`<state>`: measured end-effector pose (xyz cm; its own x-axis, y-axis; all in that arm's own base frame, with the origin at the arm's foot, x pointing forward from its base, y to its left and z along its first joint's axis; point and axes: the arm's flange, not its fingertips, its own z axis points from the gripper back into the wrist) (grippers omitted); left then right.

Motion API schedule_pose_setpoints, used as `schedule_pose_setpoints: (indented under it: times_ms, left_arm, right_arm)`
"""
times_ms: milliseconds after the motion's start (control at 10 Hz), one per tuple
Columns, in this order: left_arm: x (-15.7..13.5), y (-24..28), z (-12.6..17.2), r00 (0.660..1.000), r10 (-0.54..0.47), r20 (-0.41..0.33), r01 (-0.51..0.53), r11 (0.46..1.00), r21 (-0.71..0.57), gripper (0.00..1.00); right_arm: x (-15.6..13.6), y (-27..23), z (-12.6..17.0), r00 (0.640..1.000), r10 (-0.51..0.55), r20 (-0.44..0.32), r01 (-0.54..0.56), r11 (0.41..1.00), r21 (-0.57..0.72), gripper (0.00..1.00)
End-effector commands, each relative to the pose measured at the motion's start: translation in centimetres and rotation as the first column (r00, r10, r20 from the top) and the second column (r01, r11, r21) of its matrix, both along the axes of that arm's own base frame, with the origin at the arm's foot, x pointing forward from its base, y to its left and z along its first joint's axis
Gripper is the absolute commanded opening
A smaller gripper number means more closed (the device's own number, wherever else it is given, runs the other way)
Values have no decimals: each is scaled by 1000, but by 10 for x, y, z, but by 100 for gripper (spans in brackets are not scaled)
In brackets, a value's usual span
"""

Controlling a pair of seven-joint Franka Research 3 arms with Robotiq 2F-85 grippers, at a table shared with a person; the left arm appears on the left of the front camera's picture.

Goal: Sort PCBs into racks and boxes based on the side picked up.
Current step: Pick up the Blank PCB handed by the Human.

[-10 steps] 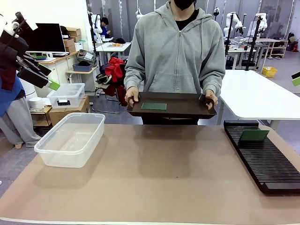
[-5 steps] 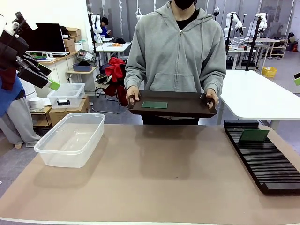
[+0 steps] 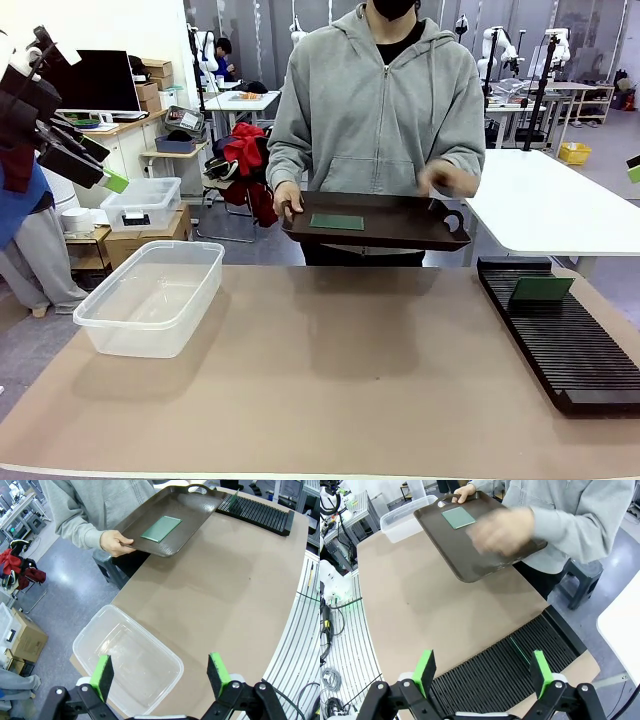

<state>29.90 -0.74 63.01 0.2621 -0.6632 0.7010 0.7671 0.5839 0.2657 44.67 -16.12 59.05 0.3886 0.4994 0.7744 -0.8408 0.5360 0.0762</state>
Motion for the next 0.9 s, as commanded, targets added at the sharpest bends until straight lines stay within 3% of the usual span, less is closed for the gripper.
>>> schedule_pose_setpoints:
  times_ms: [0,800]
  left_arm:
    - [0,1,-2,1000,-3,-9,3,1000,3,100]
    - [0,1,-2,1000,-3,-9,3,1000,3,100]
  right_arm:
    - [0,3,1,1000,-3,0,3,1000,-4,100]
    - [0,3,1,1000,-3,0,3,1000,-4,100]
